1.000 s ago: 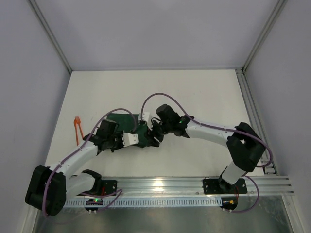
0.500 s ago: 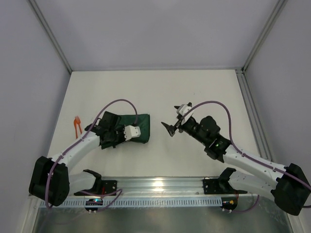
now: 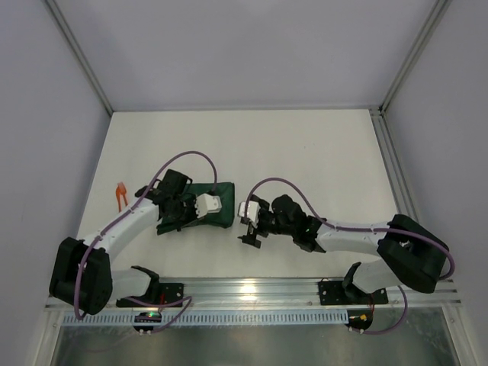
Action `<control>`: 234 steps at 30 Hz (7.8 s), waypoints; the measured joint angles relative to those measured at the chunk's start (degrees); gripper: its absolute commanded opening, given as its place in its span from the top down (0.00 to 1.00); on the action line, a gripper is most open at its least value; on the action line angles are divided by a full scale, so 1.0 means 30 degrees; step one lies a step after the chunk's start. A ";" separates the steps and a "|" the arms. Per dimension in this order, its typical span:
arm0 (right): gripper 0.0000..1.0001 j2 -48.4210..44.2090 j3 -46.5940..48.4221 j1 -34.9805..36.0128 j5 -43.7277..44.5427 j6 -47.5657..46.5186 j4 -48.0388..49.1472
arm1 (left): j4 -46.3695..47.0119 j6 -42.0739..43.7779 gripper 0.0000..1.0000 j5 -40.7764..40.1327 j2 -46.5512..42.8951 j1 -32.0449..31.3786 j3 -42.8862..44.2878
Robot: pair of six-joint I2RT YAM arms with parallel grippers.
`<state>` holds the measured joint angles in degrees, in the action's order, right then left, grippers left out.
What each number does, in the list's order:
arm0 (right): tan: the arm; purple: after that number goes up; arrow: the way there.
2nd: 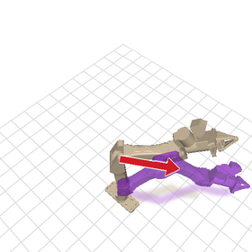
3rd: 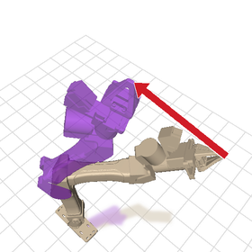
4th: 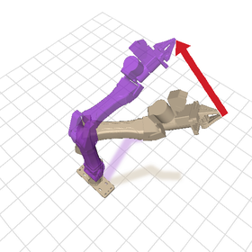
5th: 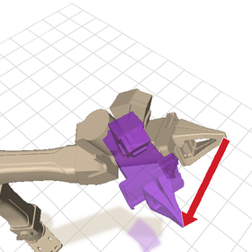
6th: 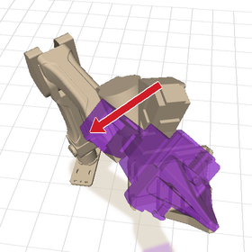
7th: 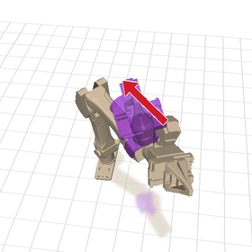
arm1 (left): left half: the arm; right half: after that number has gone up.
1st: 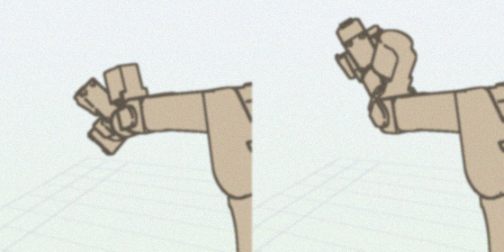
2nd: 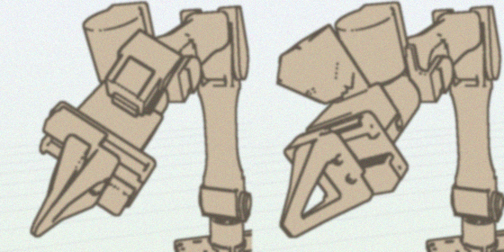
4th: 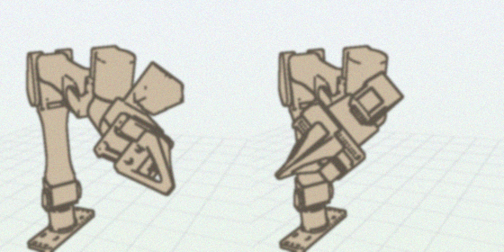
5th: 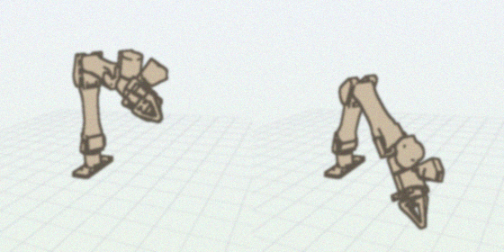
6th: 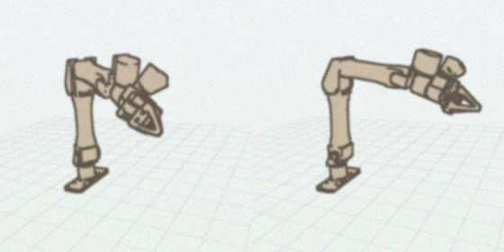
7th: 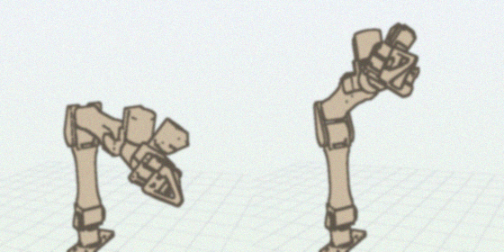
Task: Fold the napkin into a case and place the utensils inside
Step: Turn over the upper triangle folded napkin at the center of the board, then move the lower triangle-folded napkin to the center of the board.
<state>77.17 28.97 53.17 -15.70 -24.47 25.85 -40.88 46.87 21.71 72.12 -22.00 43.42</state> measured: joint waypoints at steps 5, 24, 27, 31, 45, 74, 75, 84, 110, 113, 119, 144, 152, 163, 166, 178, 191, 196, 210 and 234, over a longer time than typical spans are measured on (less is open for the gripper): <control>0.01 0.2004 0.0692 0.0342 -0.0656 -0.0168 0.0845 | -0.0415 -0.0066 1.00 0.0080 0.0022 0.0000 0.0350; 0.40 0.8204 0.2506 0.0969 -0.0306 0.0736 0.7227 | -0.1239 -0.0095 1.00 0.0619 0.0197 0.0015 0.0525; 0.61 0.8393 0.2608 0.0969 -0.0350 0.0794 0.7555 | -0.1275 -0.0117 1.00 0.0627 0.0197 0.0000 0.0525; 0.87 0.8400 0.3067 0.0969 -0.0692 0.0882 0.6943 | -0.1304 -0.0124 1.00 0.0619 0.0197 0.0000 0.0525; 0.96 0.7031 0.3701 0.0175 -0.2579 0.1734 0.3555 | -0.0962 -0.1005 0.79 -0.1639 -0.0947 0.0168 -0.0685; 0.96 0.5311 0.7206 -0.0386 -0.3730 0.1851 -0.3461 | -0.2062 -0.2987 1.00 -0.6309 -0.3767 0.2040 0.0022; 0.96 0.4976 0.7745 -0.0364 -0.3759 0.1923 -0.4102 | -0.2492 -0.3024 1.00 -0.6528 -0.3963 0.2178 0.0765; 0.96 0.2178 1.1176 0.1348 -0.4466 0.3577 -0.8386 | -0.6936 -0.2528 1.00 -0.7286 -0.7045 0.2390 0.5952; 0.96 0.5348 0.9092 -0.0022 -0.9712 1.7894 -0.2149 | -1.0928 -0.0087 1.00 -0.7329 -0.4473 0.2521 0.7380; 0.96 0.7344 0.8845 -0.2863 -1.0491 1.9263 -0.0794 | -0.9479 0.0401 1.00 -0.6929 0.0204 0.2499 0.8393; 0.96 1.1475 1.0003 -0.6615 -1.1256 2.0655 0.0102 | -0.7133 0.0947 0.97 -0.5829 0.8859 0.2382 1.3041; 0.87 1.3129 1.0914 -0.9522 -0.6856 1.9380 -0.5100 | -0.3228 -0.3133 0.52 -0.5093 1.4688 0.2754 1.8294; 0.58 1.2247 1.0994 -0.9530 -0.5413 1.8309 -0.6390 | -0.3483 -0.4000 0.51 -0.4204 1.0142 0.2812 1.2539; 0.43 0.9479 1.0462 -0.9602 -0.0699 1.6524 -0.9326 | -0.3366 -0.4699 0.51 -0.4350 0.9690 0.3169 0.9806; 0.52 0.7832 1.0069 -0.9573 0.0976 1.5562 -1.0520 | -0.3344 -0.5034 0.51 -0.4284 0.9347 0.3672 0.9333; 0.88 0.4495 0.7788 -0.2295 -0.0969 1.1628 -0.9712 | -0.3162 -0.5574 0.51 -0.2514 0.8772 0.5034 0.7599; 0.94 0.7628 0.6419 -0.1916 -0.3235 1.1795 -0.7176 | -0.1960 -0.6448 0.65 -0.2892 1.0098 0.4823 0.7111; 0.94 0.7825 0.6360 -0.1916 -0.3417 1.1839 -0.6907 | -0.1450 -0.6652 0.68 -0.3388 1.0149 0.4823 0.7147; 0.33 0.5982 1.0003 -0.6586 -0.4182 1.2364 -0.9653 | -0.0138 -0.6666 0.56 -0.5158 1.1366 0.4823 0.8939; 0.81 1.1693 1.1817 -1.0979 -0.6936 1.2247 -1.1213 | -0.1763 -0.3126 0.41 -0.2382 0.4794 -0.6193 0.5464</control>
<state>112.25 64.42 20.23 -36.51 12.27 -7.79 -46.17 37.50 14.57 86.50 -40.58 59.81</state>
